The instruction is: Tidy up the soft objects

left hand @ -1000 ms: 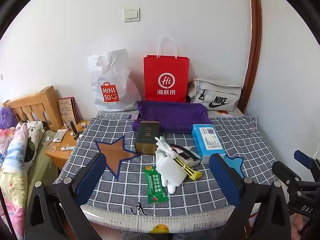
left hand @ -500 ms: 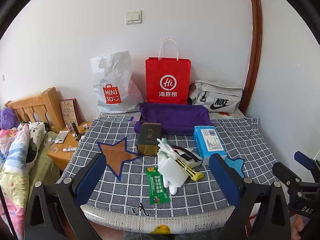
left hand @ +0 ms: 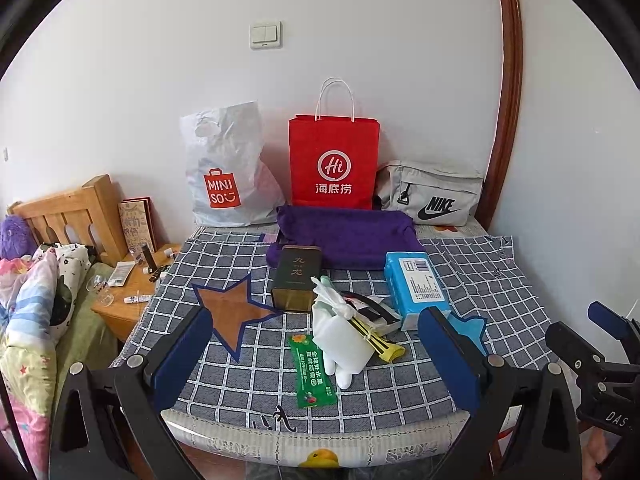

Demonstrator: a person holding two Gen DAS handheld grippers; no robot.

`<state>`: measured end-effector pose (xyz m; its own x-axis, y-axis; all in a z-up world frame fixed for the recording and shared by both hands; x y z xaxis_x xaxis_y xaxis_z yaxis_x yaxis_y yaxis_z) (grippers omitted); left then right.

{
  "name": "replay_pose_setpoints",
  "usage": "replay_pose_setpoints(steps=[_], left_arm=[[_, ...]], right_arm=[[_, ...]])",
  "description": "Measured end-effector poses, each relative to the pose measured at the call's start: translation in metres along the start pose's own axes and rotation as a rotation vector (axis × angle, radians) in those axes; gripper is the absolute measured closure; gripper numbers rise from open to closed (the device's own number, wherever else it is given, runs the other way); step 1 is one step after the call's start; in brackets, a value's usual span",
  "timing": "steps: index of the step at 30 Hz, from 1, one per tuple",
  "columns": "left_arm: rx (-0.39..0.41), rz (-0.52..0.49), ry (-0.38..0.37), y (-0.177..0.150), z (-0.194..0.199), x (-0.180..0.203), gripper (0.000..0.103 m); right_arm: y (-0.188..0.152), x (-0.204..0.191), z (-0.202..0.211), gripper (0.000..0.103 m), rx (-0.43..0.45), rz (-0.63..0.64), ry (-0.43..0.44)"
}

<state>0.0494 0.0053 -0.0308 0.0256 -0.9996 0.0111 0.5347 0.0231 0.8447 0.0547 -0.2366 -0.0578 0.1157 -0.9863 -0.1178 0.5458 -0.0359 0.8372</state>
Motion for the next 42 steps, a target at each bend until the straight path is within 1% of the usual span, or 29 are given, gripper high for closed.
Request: replay_pose_setpoints(steps=[32, 42], left_arm=[[0.0, 0.0, -0.001, -0.0029, -0.0002, 0.0015, 0.0], [-0.001, 0.005, -0.023, -0.0026, -0.0091, 0.0014, 0.0]], right_arm=[[-0.0006, -0.0035, 0.002, 0.0, 0.006, -0.003, 0.006], [-0.0018, -0.0023, -0.0028, 0.0, 0.004, -0.005, 0.009]])
Point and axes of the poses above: each gripper's, at about its wrist camera, not at the fingertips, and z roughly against the way its jaws point, x to its right, y to its top, the point moved 7 cm from there along -z, roughly the way its jaws point, and after that the axes turned 3 degrees about x, right-handed, at the moved point
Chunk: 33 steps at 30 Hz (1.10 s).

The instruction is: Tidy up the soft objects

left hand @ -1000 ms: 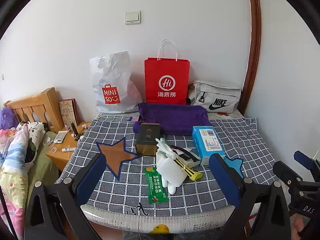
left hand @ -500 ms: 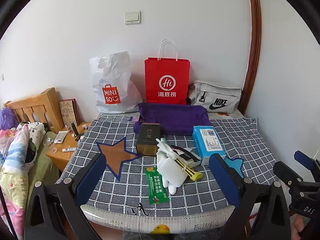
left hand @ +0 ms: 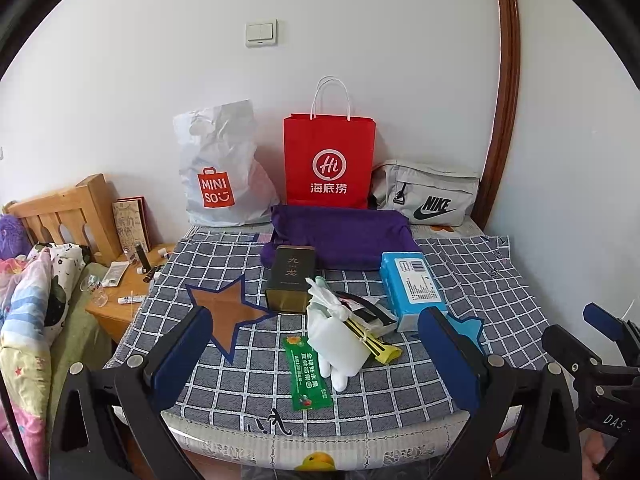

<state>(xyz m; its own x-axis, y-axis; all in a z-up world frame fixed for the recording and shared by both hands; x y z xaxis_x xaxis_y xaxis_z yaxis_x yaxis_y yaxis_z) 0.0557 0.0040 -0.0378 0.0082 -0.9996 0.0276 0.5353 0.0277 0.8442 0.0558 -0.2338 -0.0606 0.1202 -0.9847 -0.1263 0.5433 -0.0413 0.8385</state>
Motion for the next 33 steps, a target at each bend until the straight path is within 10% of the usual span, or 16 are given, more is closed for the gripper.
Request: replay_pose_setpoints(steps=[13, 22, 33], left_arm=[[-0.125, 0.02, 0.039, -0.028, -0.073, -0.027, 0.0], [-0.28, 0.068, 0.105, -0.075, -0.138, -0.068, 0.0], [-0.415, 0.079, 0.061, -0.117, -0.188, -0.078, 0.0]], right_arm=[[-0.014, 0.009, -0.048, 0.001, -0.03, -0.011, 0.034], [-0.059, -0.021, -0.129, 0.03, -0.194, 0.057, 0.149], [-0.082, -0.037, -0.195, 0.03, -0.307, 0.013, 0.216]])
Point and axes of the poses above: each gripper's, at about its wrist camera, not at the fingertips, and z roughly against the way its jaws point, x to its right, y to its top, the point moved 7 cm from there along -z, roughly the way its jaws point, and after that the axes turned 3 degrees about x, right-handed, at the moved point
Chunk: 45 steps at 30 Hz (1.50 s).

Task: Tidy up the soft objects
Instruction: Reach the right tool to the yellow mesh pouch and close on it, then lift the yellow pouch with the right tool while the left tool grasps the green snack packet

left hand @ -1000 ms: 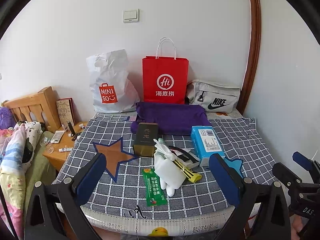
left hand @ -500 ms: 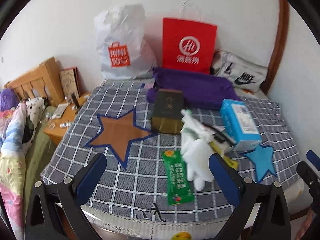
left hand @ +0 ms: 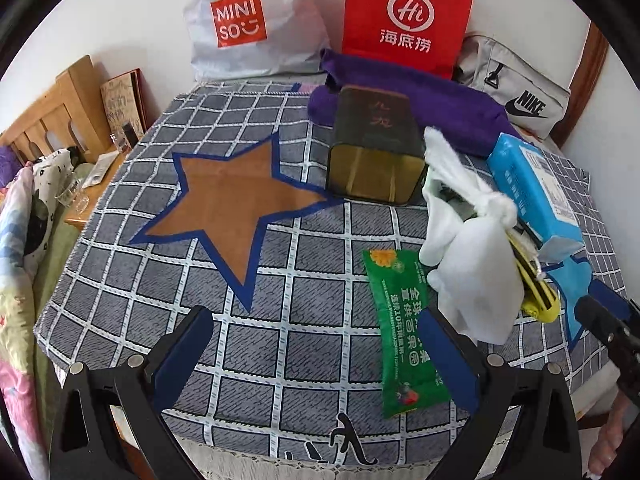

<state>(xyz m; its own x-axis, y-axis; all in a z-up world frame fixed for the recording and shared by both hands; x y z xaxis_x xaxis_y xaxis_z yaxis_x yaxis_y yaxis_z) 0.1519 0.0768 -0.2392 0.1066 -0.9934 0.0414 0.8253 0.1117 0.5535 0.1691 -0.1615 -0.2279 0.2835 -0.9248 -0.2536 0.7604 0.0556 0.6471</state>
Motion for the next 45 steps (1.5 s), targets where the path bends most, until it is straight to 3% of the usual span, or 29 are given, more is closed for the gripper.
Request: replay_pose_setpoints(steps=[11, 14, 15, 18, 20, 21, 25, 30, 36, 41, 45], left_arm=[[-0.032, 0.03, -0.031, -0.003, -0.015, -0.016, 0.0], [-0.031, 0.033, -0.053, -0.002, -0.015, -0.015, 0.0], [-0.031, 0.029, -0.055, -0.002, -0.015, -0.014, 0.0], [-0.035, 0.005, -0.059, -0.004, -0.017, -0.01, 0.0], [-0.042, -0.006, -0.062, -0.005, -0.019, -0.007, 0.0], [-0.046, -0.009, -0.062, -0.006, -0.02, -0.005, 0.0], [-0.064, -0.017, -0.064, -0.01, -0.024, 0.001, 0.0], [-0.065, -0.048, -0.098, -0.013, -0.023, 0.016, 0.0], [-0.086, -0.074, -0.033, -0.022, -0.034, 0.023, 0.0], [-0.088, -0.041, -0.032, -0.019, -0.038, 0.022, 0.001], [-0.074, -0.093, 0.033, -0.014, -0.041, 0.026, 0.001]], right_arm=[[-0.005, -0.018, -0.024, 0.03, -0.019, 0.062, 0.053], [-0.006, -0.024, -0.034, 0.03, -0.031, 0.103, 0.028], [-0.006, -0.024, -0.039, 0.033, -0.037, 0.115, 0.011], [-0.007, -0.022, -0.048, 0.056, -0.064, 0.134, 0.009], [-0.005, -0.025, -0.044, 0.065, -0.04, 0.16, 0.013], [-0.004, -0.027, -0.041, 0.075, -0.032, 0.174, 0.012], [-0.002, -0.028, -0.02, 0.084, -0.014, 0.167, 0.027], [-0.009, -0.015, 0.01, 0.085, -0.003, 0.115, 0.023], [-0.024, 0.02, 0.036, 0.085, 0.009, 0.078, -0.05], [-0.038, 0.048, 0.026, 0.085, -0.032, 0.022, -0.074], [-0.045, 0.048, 0.009, 0.081, -0.063, 0.026, -0.054]])
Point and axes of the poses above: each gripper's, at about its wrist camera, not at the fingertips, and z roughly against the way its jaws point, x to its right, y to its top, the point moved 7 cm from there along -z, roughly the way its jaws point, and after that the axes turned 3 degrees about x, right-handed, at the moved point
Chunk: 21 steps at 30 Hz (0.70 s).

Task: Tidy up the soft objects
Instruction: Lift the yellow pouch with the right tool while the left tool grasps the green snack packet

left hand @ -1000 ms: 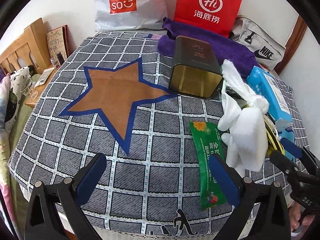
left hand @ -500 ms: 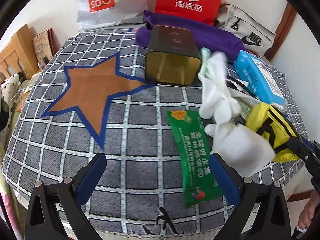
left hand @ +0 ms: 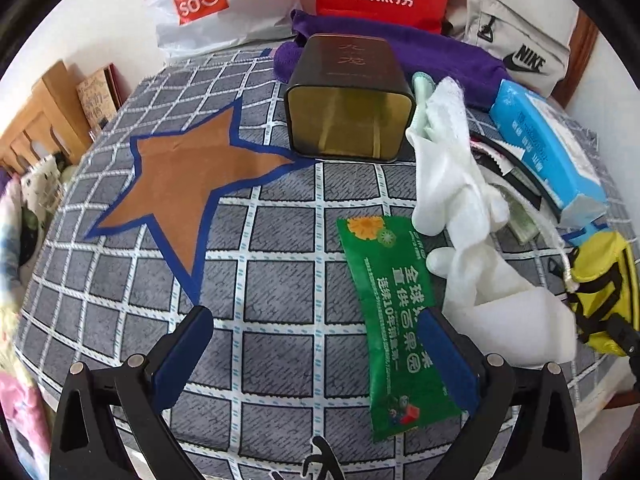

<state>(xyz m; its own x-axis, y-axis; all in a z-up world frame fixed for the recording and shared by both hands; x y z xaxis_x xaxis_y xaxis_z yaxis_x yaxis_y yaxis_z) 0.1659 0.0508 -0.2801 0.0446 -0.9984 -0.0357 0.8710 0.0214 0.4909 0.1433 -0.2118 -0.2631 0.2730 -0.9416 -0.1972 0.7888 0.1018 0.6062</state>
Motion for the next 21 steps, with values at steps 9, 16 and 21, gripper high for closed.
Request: replay_pose_setpoints(steps=[9, 16, 21], left_arm=[[-0.01, -0.022, -0.028, 0.002, -0.01, 0.012, 0.0], [-0.005, 0.001, -0.029, 0.004, -0.015, 0.007, 0.0], [0.001, -0.004, -0.01, 0.004, -0.009, -0.009, 0.0]], right_arm=[[0.007, -0.006, -0.032, 0.088, -0.008, -0.036, 0.039], [0.002, 0.007, -0.027, 0.09, -0.004, -0.039, -0.004], [-0.001, 0.013, -0.025, 0.09, -0.004, -0.051, -0.017]])
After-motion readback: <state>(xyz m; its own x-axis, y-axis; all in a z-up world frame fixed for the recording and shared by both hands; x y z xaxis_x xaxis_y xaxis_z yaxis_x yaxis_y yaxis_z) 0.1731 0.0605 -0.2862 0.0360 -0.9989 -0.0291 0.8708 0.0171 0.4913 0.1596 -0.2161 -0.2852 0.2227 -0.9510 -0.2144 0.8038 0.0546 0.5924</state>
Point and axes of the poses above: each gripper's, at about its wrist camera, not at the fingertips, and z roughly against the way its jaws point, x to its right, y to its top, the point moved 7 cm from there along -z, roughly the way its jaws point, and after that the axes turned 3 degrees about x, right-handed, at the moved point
